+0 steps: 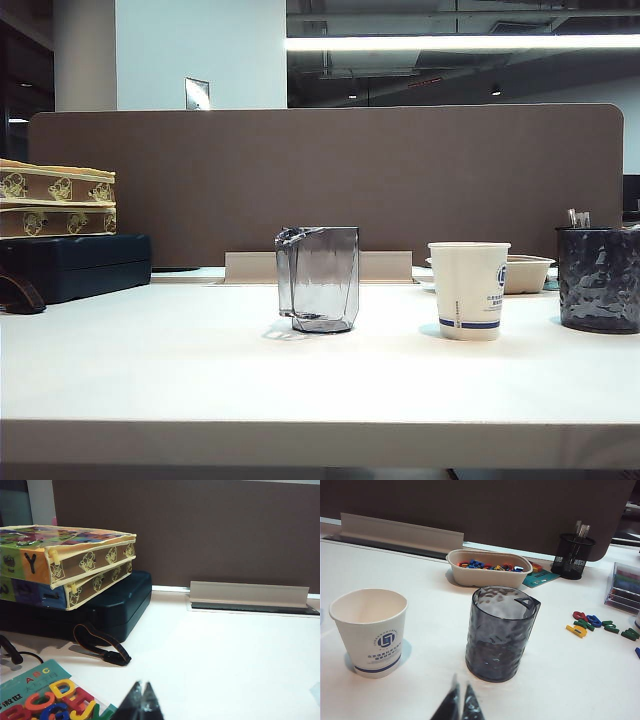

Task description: Pick up the letter "c" and put it in the paper cup.

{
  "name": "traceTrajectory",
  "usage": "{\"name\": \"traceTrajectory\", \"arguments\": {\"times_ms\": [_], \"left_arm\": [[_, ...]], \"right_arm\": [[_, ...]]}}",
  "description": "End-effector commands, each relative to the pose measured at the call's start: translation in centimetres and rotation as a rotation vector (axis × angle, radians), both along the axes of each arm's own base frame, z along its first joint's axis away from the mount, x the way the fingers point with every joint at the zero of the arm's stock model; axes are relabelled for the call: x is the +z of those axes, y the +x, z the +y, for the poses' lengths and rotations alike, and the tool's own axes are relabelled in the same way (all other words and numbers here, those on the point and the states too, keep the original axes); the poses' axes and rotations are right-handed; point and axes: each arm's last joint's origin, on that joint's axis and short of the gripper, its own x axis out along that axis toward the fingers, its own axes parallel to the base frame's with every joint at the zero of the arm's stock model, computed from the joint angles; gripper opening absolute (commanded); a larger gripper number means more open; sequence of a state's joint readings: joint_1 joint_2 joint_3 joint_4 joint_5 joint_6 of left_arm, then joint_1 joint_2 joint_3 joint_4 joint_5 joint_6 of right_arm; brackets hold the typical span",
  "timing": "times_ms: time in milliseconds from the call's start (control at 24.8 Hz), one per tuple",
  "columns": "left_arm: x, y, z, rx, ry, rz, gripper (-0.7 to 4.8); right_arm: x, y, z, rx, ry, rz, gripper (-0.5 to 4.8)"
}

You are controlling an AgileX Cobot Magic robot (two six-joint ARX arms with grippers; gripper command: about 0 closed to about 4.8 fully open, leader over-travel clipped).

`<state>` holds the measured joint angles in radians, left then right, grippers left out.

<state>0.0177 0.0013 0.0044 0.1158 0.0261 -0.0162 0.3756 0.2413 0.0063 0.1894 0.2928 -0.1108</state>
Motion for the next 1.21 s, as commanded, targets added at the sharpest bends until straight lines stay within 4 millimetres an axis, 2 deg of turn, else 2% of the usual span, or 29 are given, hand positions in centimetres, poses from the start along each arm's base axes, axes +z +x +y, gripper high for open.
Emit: {"name": "traceTrajectory", "arguments": {"times_ms": [40,687,1212], "left_arm": [[0.2,0.0,0.0,-0.003,0.001,-0.013,-0.03],[0.2,0.0,0.0,-0.003,0.001,-0.013,-0.03],[0.2,0.0,0.0,-0.003,0.001,-0.013,-0.03]], "right_arm": [[-0.1,0.0,0.0,0.001,0.002,-0.008,0.12],[0.1,-0.3,-0.1,0.000,0.009,-0.026,0.12],[1.0,-0.9,-1.9,-0.123,0.041,-0.138,0.12]]}}
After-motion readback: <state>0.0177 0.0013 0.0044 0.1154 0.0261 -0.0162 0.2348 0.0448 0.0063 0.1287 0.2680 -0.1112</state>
